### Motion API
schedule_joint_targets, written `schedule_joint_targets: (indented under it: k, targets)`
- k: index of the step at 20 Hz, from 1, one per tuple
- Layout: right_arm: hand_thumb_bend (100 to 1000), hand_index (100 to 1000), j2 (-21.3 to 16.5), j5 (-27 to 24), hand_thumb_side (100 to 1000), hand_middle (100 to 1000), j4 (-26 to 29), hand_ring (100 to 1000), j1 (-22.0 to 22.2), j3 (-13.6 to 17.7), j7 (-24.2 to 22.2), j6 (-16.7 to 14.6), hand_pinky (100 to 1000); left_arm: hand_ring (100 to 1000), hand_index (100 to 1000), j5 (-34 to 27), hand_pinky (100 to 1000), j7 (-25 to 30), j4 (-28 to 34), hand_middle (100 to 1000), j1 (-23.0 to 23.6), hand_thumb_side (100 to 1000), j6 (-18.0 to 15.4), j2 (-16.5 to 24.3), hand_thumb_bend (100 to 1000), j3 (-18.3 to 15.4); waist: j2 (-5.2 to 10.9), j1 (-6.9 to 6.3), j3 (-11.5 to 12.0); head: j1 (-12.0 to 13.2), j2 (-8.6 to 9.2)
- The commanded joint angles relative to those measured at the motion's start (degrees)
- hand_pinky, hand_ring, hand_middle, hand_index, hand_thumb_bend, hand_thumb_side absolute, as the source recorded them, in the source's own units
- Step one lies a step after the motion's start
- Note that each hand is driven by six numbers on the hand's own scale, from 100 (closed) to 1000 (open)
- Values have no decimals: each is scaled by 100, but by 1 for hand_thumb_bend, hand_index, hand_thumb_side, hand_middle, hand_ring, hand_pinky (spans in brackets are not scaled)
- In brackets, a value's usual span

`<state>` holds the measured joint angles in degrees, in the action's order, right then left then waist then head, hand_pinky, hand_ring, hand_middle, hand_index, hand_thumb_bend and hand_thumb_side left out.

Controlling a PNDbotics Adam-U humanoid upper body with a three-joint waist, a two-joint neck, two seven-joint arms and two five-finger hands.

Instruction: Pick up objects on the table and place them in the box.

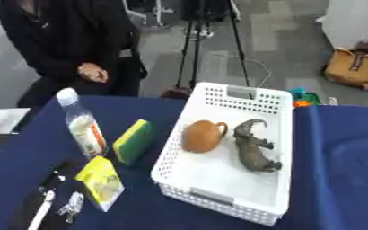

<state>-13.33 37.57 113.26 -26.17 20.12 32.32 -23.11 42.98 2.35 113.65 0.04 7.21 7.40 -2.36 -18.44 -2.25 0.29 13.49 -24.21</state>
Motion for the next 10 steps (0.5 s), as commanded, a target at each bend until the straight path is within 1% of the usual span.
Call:
schedule_joint_targets:
  k: [1, 4, 10]
  targets:
    - [100, 515, -51, 26, 943, 366, 134, 432, -64, 42, 2, 21, 463, 1000, 1000, -211, 1000, 5, 94, 1000, -19, 1000, -27, 6, 127, -61, 78, 33, -1, 25, 86]
    - [100, 514, -47, 26, 942, 366, 134, 431, -62, 46, -2, 24, 462, 1000, 1000, -320, 1000, -27, 94, 1000, -13, 1000, -5, 9, 121, -84, 74, 37, 0, 30, 103]
    - [100, 512, -49, 26, 943, 364, 134, 430, -71, 47, -15, 23, 462, 1000, 1000, -325, 1000, -42, 94, 1000, 15, 1000, 122, -25, 136, -75, 55, 52, -17, 35, 127]
